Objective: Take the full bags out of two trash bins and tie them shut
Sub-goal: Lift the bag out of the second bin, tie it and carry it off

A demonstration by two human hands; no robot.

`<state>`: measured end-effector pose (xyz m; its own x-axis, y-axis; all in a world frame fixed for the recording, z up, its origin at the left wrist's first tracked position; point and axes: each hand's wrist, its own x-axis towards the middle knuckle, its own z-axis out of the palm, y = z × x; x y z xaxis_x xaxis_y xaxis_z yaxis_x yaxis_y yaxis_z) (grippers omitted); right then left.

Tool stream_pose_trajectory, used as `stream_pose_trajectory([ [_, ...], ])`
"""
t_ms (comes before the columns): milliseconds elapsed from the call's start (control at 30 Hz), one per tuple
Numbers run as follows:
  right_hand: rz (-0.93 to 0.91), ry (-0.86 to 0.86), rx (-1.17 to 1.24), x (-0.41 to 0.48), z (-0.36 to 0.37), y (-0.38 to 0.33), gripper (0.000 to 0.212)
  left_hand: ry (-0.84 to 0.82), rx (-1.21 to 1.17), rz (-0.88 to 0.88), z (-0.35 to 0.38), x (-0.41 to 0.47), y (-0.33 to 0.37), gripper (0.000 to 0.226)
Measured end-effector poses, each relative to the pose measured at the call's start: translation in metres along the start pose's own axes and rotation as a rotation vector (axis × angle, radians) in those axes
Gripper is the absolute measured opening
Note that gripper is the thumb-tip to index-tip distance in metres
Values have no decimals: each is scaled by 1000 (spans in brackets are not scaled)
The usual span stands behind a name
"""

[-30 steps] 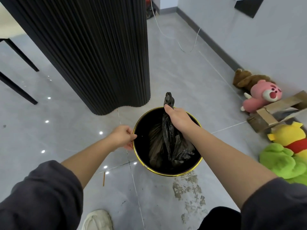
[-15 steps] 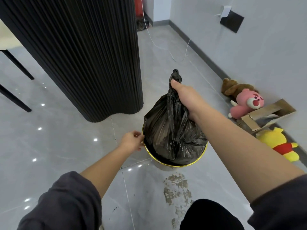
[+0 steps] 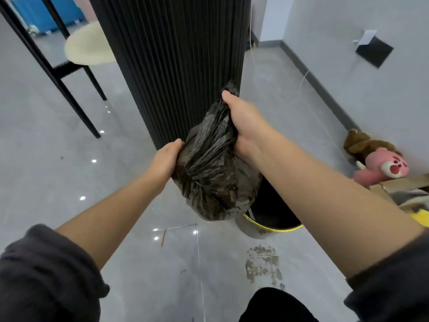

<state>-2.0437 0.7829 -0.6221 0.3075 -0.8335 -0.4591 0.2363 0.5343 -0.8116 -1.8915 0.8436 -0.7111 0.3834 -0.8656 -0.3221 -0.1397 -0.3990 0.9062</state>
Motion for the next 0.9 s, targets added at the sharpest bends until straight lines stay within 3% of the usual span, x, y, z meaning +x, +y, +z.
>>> stream_pose_trajectory([
  [133,-4,75,-29,12,36,41,52,-5,55,63,-43,14,-22,38],
  [300,30,225,-99,34,52,88,77,-86,34,184,-81,10,-55,32],
  [533,96,422,-61,47,62,135,51,-302,144,61,-94,36,-89,42],
  [800,194,451,-47,92,20,197,77,-427,70,23,-68,29,-97,44],
  [867,189,469,-70,93,15,202,60,-515,192,73,-68,25,-107,33],
  [900,186,476,-89,92,13,204,50,-550,313,102,-67,24,-115,45],
])
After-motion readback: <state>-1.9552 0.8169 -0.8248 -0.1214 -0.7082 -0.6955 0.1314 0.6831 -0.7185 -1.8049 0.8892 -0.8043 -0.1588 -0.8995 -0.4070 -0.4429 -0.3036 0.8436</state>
